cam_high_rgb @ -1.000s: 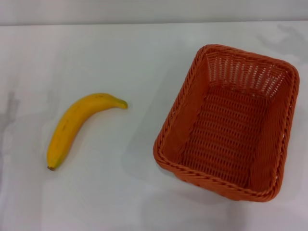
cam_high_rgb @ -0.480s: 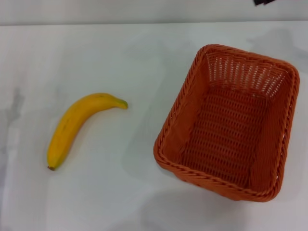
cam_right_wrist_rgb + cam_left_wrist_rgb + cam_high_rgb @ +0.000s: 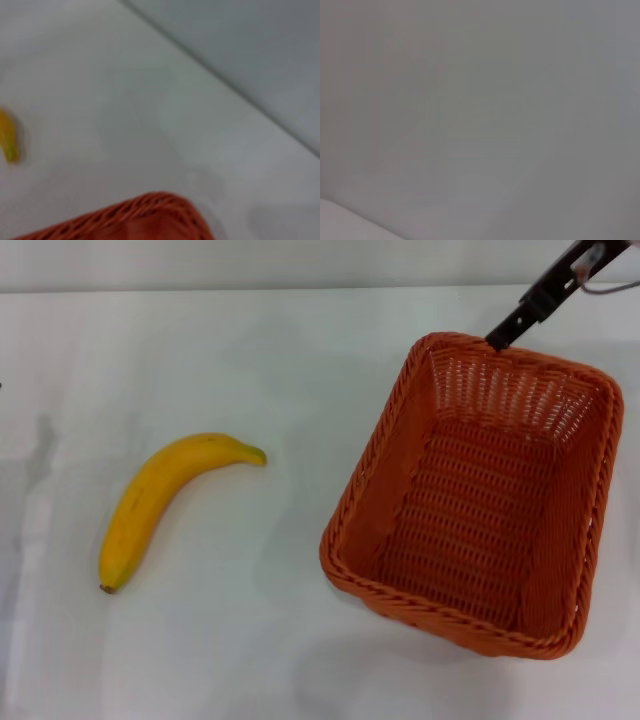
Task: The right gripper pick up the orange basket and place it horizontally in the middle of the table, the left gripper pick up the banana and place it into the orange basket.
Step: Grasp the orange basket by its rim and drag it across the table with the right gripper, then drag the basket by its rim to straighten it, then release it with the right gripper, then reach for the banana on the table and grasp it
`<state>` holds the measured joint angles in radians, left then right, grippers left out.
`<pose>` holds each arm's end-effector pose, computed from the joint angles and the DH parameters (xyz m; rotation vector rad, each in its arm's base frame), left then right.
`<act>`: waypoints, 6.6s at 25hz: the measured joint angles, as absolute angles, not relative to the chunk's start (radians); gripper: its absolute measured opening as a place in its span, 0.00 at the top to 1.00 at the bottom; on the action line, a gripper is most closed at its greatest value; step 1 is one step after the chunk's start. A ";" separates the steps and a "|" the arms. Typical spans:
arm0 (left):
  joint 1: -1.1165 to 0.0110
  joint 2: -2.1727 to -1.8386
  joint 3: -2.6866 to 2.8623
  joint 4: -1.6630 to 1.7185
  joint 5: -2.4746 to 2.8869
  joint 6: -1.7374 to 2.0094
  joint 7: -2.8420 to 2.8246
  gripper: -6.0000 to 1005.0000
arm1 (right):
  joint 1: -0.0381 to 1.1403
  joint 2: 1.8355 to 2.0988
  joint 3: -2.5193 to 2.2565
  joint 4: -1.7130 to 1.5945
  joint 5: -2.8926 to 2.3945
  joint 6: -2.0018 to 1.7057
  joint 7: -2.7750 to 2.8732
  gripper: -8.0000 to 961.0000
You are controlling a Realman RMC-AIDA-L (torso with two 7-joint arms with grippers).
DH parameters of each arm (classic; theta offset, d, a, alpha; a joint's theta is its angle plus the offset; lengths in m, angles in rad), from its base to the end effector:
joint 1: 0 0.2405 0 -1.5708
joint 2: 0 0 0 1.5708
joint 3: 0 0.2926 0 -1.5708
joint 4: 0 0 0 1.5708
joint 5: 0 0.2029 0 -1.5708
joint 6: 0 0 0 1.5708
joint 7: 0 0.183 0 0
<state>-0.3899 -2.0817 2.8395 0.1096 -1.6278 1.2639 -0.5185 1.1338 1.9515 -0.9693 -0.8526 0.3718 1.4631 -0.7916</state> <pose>-0.3942 0.3477 0.0013 -1.2349 -0.9026 -0.9545 0.1433 0.5044 0.0088 -2.5355 0.7137 -0.4409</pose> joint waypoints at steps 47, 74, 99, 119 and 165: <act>-0.380 -2.085 2.839 0.124 -1.618 1.264 -0.518 0.12 | 1.232 1.969 -1.015 -0.632 0.251 1.509 -0.804 0.75; -0.406 -2.082 2.832 0.119 -1.623 1.264 -0.519 0.13 | 1.334 1.825 -0.745 -0.621 0.266 1.691 -0.645 0.82; -0.445 -2.079 2.832 0.067 -1.618 1.270 -0.517 0.13 | 1.070 1.867 -0.603 -0.740 0.472 1.548 -0.344 0.82; -0.442 -2.077 2.832 0.060 -1.624 1.290 -0.517 0.13 | 0.890 1.923 -0.602 -0.767 0.658 1.473 -0.370 0.66; -0.684 -1.906 2.845 -0.840 -0.500 1.643 -1.885 0.14 | 0.498 2.015 -0.388 -0.116 2.196 1.203 -2.857 0.22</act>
